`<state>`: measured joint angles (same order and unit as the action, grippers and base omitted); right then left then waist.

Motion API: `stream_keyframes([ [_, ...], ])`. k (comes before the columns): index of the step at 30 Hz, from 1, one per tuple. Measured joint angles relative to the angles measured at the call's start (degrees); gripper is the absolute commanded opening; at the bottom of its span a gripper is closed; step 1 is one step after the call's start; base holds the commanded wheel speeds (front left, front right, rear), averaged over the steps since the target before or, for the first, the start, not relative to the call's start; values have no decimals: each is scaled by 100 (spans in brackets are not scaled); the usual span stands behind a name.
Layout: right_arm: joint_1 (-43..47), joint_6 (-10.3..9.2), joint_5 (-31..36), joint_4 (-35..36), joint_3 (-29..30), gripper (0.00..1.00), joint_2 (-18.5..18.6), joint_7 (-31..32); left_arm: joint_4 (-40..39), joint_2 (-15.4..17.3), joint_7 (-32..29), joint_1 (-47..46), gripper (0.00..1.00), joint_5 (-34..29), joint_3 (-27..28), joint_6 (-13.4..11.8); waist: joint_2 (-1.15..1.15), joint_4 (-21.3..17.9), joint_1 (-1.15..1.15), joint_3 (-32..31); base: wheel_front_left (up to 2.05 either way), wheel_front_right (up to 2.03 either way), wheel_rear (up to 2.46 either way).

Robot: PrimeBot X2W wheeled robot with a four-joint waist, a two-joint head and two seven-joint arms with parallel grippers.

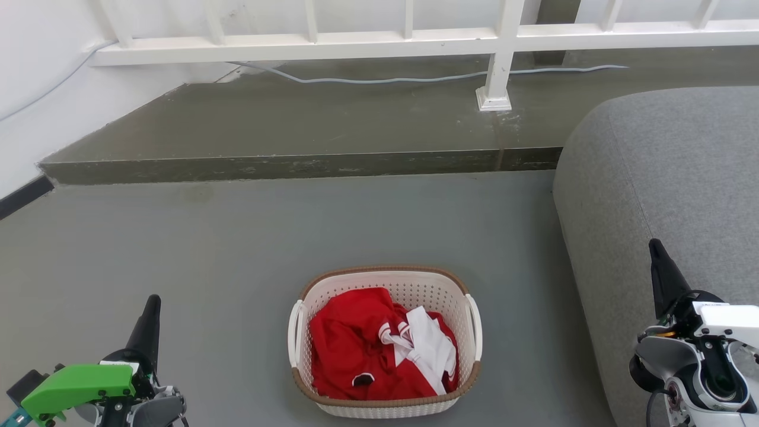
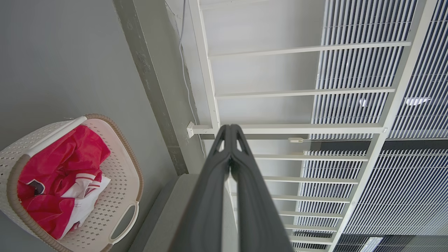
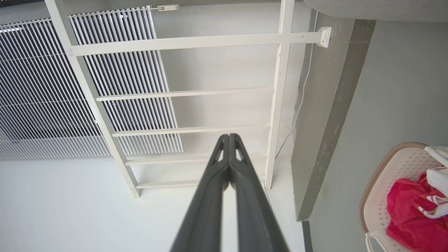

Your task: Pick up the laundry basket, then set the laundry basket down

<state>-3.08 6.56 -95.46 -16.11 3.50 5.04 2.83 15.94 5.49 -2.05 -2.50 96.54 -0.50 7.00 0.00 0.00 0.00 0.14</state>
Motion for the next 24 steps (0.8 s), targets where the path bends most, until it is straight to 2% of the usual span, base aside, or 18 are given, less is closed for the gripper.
stream_keyframes([
  [24,-1,16,1,2,13,0,-3,2,-1,-5,-2,-2,0,0,15,0,0,0,0,1,0,0,0],
])
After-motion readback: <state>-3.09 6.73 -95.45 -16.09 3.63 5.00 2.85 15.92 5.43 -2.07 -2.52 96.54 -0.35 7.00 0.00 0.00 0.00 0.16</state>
